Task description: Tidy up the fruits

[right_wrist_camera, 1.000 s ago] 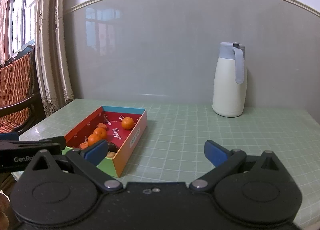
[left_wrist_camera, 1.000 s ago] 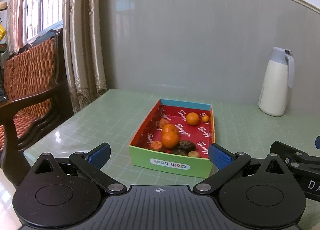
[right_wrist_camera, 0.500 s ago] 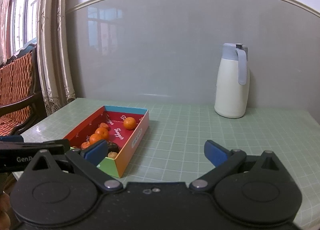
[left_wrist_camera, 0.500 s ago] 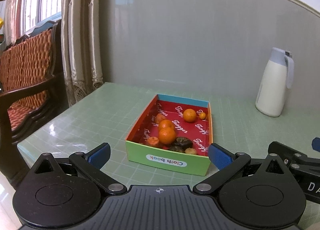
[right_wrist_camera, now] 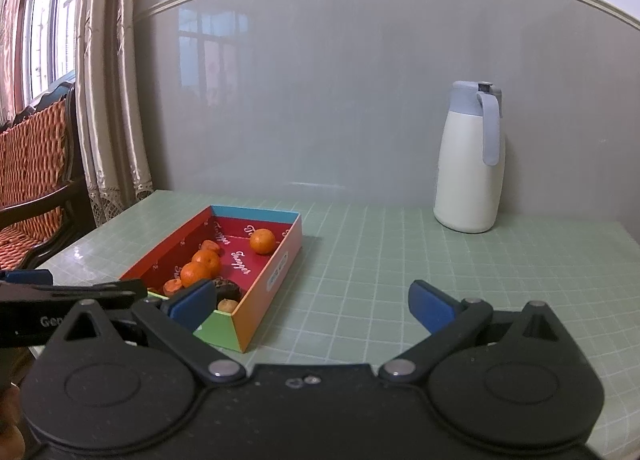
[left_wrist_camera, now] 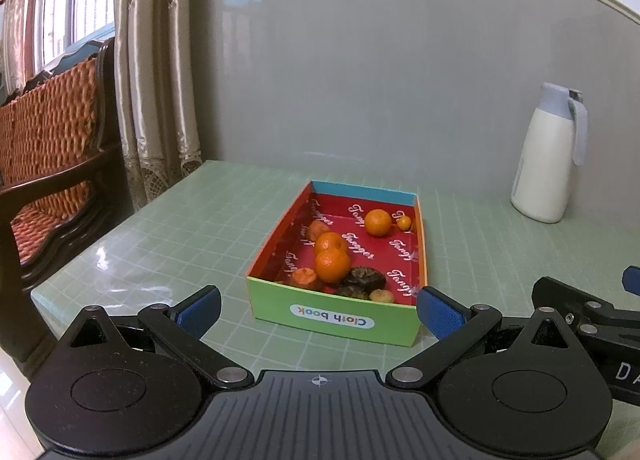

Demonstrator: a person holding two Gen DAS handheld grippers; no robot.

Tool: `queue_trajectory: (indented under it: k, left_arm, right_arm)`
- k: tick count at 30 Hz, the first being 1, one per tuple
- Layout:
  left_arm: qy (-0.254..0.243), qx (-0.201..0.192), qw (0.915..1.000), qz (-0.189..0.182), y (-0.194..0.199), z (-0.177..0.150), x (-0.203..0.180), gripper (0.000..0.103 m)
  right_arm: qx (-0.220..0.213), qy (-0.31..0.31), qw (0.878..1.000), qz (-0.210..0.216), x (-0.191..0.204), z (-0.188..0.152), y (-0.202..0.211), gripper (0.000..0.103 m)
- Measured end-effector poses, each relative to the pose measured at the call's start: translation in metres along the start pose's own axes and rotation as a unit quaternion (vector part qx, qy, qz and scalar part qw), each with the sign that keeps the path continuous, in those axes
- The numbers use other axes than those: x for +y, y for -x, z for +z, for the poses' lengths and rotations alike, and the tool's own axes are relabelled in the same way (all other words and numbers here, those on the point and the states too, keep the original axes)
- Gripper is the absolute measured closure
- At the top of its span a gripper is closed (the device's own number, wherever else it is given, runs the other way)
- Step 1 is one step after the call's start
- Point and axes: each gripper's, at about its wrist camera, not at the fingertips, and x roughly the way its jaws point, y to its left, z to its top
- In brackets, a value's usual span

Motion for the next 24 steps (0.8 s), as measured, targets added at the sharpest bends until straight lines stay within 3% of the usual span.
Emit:
queue_trajectory:
  k: [12, 24]
  left_arm:
    - [-0.007, 0.006, 0.9999, -0.007, -0.0071, -0.0036, -0.0029, 0.0]
    - [-0.006, -0.018, 0.9998, -0.011, -0.0051, -0.004, -0.0032, 0.0]
  right_arm:
    - [0.002, -0.001, 1.0, 0.003, -0.0008, -0.0018, -0.0041, 0.0]
    - [0.003, -0.009, 1.0, 0.001, -0.0042, -0.0029, -0.0075, 0.0]
